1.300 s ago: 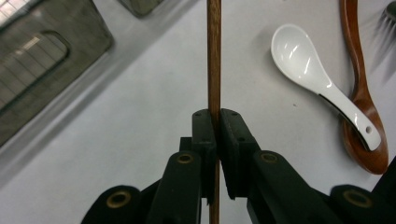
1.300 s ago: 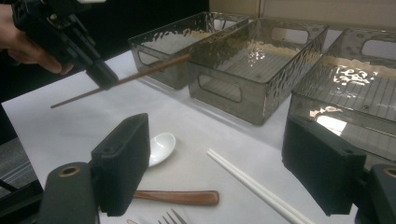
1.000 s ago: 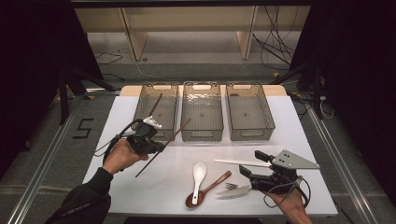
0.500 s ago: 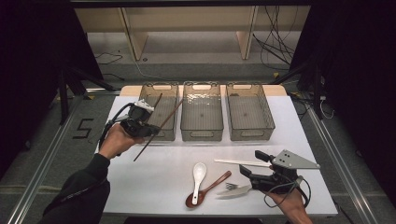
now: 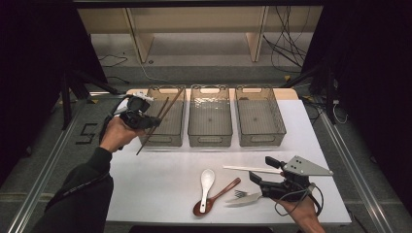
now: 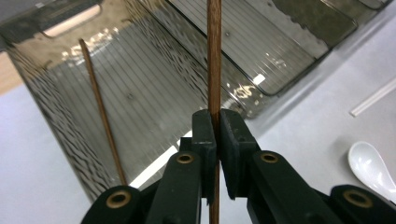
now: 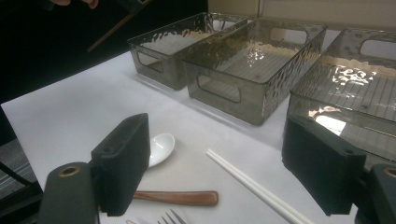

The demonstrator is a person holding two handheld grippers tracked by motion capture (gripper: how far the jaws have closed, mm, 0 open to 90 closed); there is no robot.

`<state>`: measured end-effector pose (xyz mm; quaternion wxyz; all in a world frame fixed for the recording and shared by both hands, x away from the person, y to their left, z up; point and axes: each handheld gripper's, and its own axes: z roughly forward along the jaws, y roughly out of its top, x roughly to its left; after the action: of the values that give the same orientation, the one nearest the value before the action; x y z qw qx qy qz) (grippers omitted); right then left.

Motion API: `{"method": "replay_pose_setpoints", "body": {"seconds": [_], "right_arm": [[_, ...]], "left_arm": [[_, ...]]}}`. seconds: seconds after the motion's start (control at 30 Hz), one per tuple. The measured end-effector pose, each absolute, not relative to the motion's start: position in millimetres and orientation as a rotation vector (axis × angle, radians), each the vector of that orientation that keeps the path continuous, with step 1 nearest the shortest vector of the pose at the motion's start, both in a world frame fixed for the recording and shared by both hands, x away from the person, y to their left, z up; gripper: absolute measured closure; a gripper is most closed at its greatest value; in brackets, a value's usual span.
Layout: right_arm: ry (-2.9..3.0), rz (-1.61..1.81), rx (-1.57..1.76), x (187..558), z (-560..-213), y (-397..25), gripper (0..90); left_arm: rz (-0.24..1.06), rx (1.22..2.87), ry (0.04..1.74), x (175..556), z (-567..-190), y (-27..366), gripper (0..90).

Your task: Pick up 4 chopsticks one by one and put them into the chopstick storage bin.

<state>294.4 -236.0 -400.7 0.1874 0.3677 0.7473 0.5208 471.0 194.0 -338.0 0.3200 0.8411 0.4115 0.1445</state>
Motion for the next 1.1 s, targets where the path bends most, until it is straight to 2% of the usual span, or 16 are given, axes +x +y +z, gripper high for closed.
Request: {"method": "replay_pose_setpoints", "body": {"seconds": [0.43, 1.1], "right_arm": [[2.106, 1.469, 1.039, 295.0, -401.4, -236.1, 24.6], [2.106, 1.469, 1.033, 294.1, -400.7, -236.7, 24.6]], "left_arm": [[0.450, 2.163, 1.093, 502.8, -323.7, 193.6, 84.1], [0.501, 2.099, 1.147, 540.6, -331.9, 198.6, 84.0]]}}
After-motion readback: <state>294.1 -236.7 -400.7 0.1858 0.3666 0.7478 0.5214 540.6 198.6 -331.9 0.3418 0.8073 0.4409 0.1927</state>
